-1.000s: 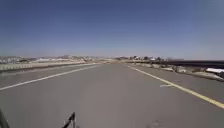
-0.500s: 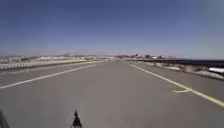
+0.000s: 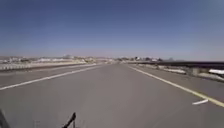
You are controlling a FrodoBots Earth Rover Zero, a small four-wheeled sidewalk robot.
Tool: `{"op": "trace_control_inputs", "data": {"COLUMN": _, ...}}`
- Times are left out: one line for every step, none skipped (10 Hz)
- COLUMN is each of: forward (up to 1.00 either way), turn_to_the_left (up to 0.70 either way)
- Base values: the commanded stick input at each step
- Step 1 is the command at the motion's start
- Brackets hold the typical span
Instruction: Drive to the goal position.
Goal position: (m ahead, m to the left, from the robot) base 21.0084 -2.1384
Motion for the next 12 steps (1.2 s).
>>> {"op": "trace_control_inputs", "data": {"forward": 1.00, "turn_to_the_left": 0.00}}
{"op": "trace_control_inputs", "data": {"forward": 1.00, "turn_to_the_left": 0.00}}
{"op": "trace_control_inputs", "data": {"forward": 1.00, "turn_to_the_left": 0.00}}
{"op": "trace_control_inputs", "data": {"forward": 1.00, "turn_to_the_left": 0.00}}
{"op": "trace_control_inputs", "data": {"forward": 1.00, "turn_to_the_left": 0.00}}
{"op": "trace_control_inputs", "data": {"forward": 1.00, "turn_to_the_left": 0.00}}
{"op": "trace_control_inputs", "data": {"forward": 1.00, "turn_to_the_left": 0.00}}
{"op": "trace_control_inputs", "data": {"forward": 1.00, "turn_to_the_left": 0.00}}
{"op": "trace_control_inputs", "data": {"forward": 1.00, "turn_to_the_left": 0.00}}
{"op": "trace_control_inputs", "data": {"forward": 1.00, "turn_to_the_left": 0.00}}
{"op": "trace_control_inputs", "data": {"forward": 1.00, "turn_to_the_left": 0.00}}
{"op": "trace_control_inputs", "data": {"forward": 1.00, "turn_to_the_left": 0.00}}
